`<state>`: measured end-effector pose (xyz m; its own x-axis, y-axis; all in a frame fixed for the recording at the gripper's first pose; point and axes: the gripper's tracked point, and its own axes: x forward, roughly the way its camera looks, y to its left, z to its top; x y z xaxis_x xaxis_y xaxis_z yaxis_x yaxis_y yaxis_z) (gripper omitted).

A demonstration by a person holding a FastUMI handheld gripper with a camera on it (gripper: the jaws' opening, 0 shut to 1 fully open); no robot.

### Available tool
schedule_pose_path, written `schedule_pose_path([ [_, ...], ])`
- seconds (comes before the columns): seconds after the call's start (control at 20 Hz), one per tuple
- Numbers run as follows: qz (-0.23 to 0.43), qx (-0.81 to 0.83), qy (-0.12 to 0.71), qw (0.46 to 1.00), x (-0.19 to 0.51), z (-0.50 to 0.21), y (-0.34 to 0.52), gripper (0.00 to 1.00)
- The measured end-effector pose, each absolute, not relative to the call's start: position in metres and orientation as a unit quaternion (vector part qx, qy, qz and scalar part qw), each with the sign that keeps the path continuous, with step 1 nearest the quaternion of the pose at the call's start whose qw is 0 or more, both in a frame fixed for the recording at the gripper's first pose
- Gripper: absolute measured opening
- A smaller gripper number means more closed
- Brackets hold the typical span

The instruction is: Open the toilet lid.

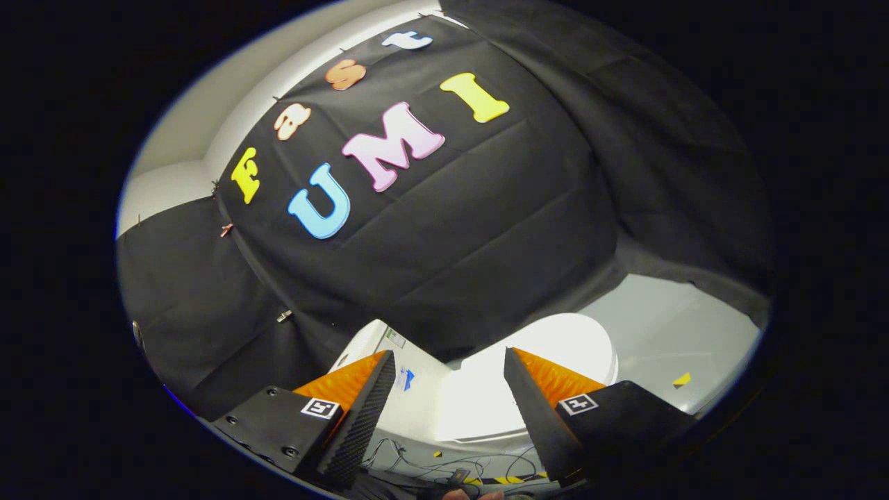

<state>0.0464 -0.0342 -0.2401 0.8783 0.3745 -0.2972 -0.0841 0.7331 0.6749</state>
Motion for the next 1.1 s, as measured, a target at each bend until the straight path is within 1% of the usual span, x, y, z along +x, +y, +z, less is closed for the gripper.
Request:
schedule_pose_path([
  [0.25,0.108,0.401,0.281,0.865,0.046,-0.332,-0.055,0.99],
  [0.45,0.094,0.438,0.345,0.825,0.031,-0.404,-0.062,0.98],
  [0.6,0.071,0.444,0.383,0.807,0.019,-0.454,-0.072,0.99],
  [0.85,0.033,0.454,0.433,0.778,0.015,-0.517,-0.080,0.99],
  [1.1,0.019,0.491,0.454,0.743,0.018,-0.558,-0.080,0.99],
])
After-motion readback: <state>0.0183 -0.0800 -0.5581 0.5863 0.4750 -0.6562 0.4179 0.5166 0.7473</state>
